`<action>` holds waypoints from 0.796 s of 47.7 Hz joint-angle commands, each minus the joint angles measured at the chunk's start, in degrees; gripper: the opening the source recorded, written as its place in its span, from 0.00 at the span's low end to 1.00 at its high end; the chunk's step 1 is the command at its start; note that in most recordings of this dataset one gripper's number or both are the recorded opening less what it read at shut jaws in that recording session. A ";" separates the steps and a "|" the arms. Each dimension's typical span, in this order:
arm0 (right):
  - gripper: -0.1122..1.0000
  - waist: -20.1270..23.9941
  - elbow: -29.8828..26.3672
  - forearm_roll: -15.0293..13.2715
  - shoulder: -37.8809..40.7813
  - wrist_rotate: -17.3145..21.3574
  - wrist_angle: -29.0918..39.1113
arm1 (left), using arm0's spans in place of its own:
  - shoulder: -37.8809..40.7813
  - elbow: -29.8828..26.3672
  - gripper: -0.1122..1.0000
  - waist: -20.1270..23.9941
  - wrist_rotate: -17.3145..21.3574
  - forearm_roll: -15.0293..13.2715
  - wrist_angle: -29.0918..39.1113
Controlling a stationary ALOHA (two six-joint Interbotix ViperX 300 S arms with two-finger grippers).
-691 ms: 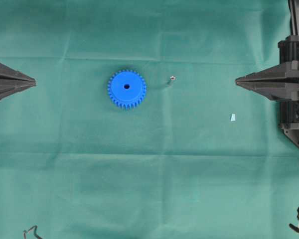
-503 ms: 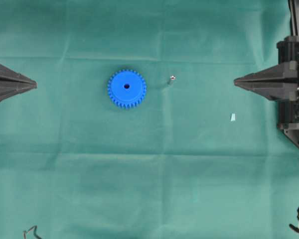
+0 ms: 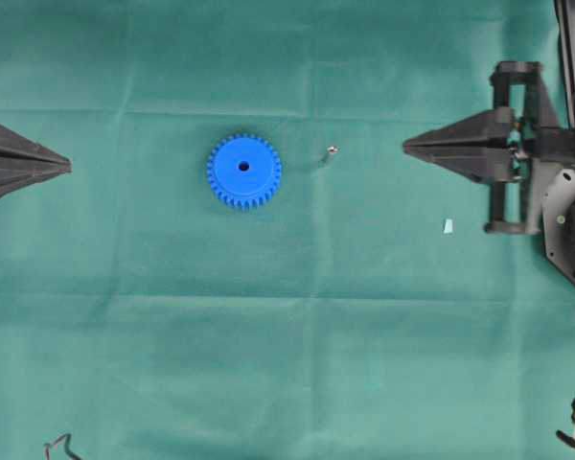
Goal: Insert the shaft into the center hole of the gear.
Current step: 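Move the open right gripper left toward the silver shaft, then lower the right gripper over the silver shaft and close on it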
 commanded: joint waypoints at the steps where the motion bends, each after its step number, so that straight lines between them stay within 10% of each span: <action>1: 0.35 -1.23 -1.67 0.70 3.25 0.09 -1.58 | 0.18 -1.41 0.10 -0.18 0.09 0.18 -0.26; 13: 0.94 -5.10 -2.46 2.11 16.44 0.09 -8.26 | 0.18 -1.41 0.10 -0.18 0.18 0.26 -0.26; 38: 0.87 -7.12 -2.72 9.32 38.94 0.18 -22.50 | 0.44 -1.32 0.10 -0.09 0.26 0.26 -0.09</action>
